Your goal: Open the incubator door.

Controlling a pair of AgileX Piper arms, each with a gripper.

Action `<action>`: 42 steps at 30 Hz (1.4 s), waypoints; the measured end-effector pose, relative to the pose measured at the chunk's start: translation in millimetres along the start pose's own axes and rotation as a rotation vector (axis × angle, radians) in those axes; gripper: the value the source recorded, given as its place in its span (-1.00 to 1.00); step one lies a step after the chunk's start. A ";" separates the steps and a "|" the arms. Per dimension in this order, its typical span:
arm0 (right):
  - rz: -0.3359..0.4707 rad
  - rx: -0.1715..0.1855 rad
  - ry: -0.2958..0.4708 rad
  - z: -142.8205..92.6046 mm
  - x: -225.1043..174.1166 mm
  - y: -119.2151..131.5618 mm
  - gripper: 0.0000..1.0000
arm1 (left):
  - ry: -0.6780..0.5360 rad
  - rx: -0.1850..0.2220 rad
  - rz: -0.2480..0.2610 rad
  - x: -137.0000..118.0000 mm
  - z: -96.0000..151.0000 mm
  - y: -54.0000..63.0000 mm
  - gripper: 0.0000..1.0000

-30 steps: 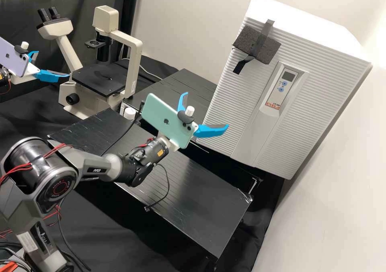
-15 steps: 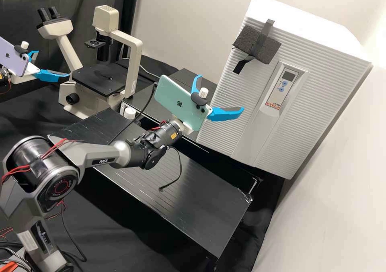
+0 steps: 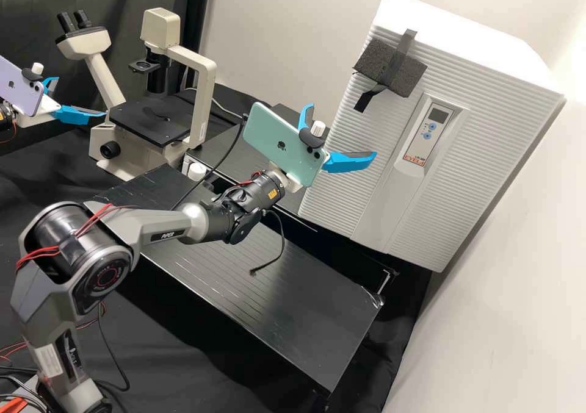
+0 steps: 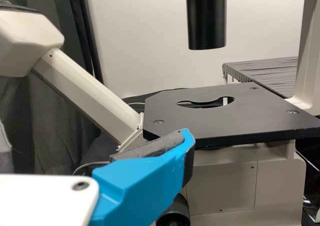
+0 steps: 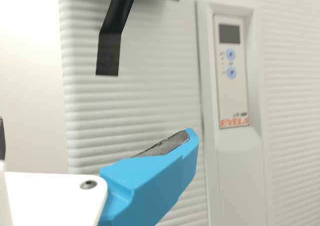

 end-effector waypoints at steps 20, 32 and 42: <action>0.001 -0.014 -0.025 7.3 13.0 -1.4 -1.00 | 0.000 0.000 0.000 0.0 0.0 0.0 1.00; 0.012 -0.017 -0.034 9.0 13.1 1.0 -1.00 | 0.000 0.000 0.000 0.0 0.0 0.0 1.00; 0.008 -0.041 -0.031 8.7 13.1 0.7 -1.00 | 0.000 0.000 0.000 0.0 0.0 0.0 1.00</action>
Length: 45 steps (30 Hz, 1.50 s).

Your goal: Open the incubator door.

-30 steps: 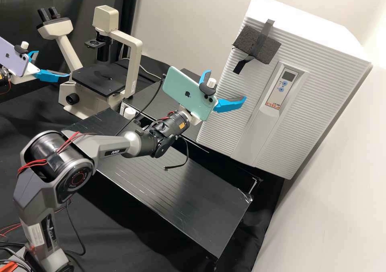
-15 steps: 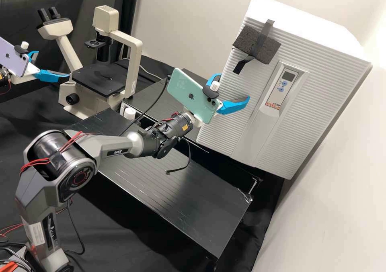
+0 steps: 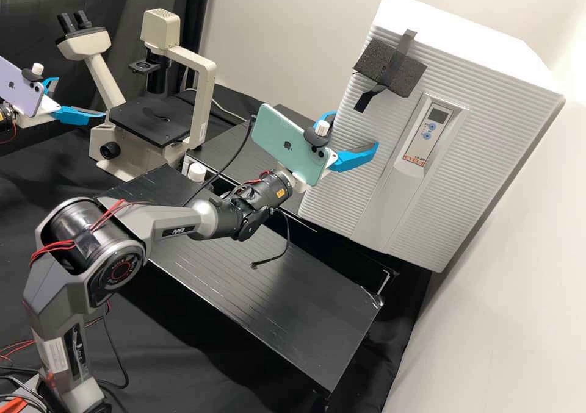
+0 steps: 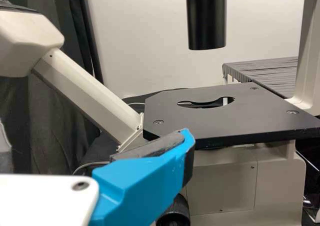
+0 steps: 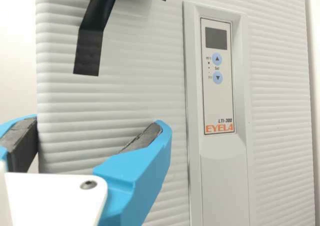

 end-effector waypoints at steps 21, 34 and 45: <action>-0.008 -0.003 -0.002 7.4 -6.3 5.8 -1.00 | 0.000 0.000 0.000 0.0 0.0 0.0 1.00; 0.007 0.001 0.021 13.9 -18.3 16.3 -1.00 | 0.000 0.000 0.000 0.0 0.0 0.0 1.00; 0.009 0.006 0.041 14.7 -32.7 20.5 -1.00 | 0.000 0.000 0.000 0.0 0.0 0.0 1.00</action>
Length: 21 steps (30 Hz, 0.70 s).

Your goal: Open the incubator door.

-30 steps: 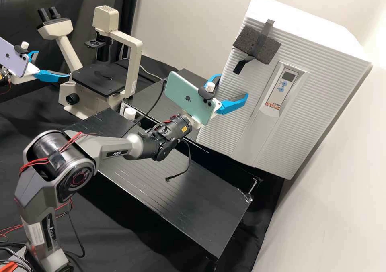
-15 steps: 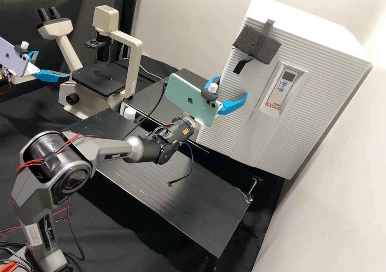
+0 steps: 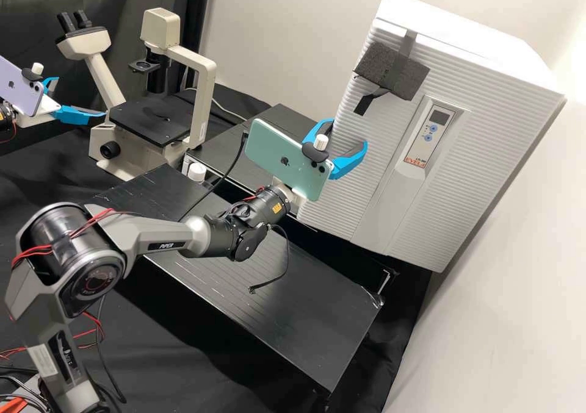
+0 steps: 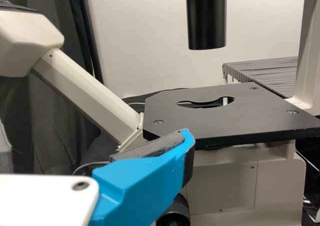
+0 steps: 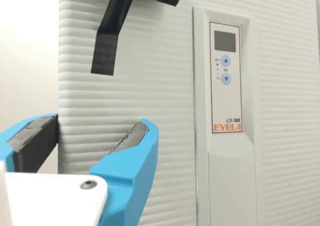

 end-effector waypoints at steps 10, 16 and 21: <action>0.050 0.026 -0.009 -10.3 -42.2 13.4 -1.00 | 0.000 0.000 0.000 0.0 0.0 0.0 1.00; 0.124 0.028 -0.016 -19.2 -71.0 23.4 1.00 | 0.000 0.000 0.000 0.0 0.0 0.0 1.00; 0.162 0.011 -0.003 -27.3 -94.0 28.5 1.00 | 0.000 0.000 0.000 0.0 0.0 0.0 1.00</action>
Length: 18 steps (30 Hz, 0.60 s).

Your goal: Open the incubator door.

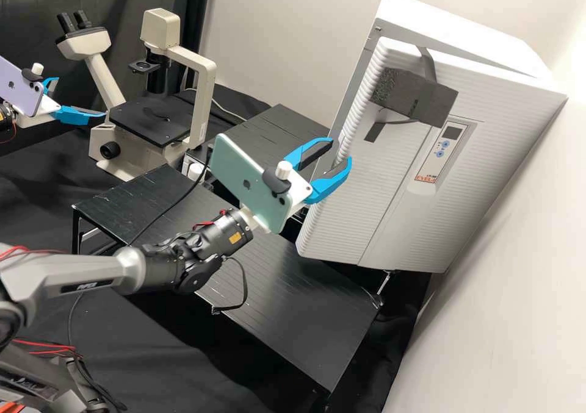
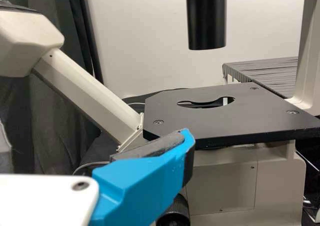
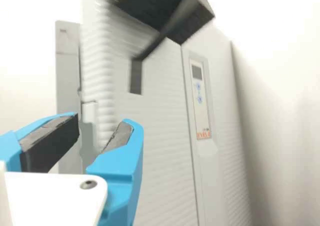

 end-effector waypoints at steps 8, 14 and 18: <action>0.047 0.011 0.068 -6.6 -32.9 14.5 1.00 | 0.000 0.000 0.000 0.0 0.0 0.0 1.00; -0.033 0.068 0.156 -15.0 -41.7 -2.3 1.00 | 0.000 0.000 0.000 0.0 0.0 0.0 1.00; -0.131 0.073 0.175 -13.4 -41.9 -26.4 1.00 | 0.000 0.000 0.000 0.0 0.0 0.0 1.00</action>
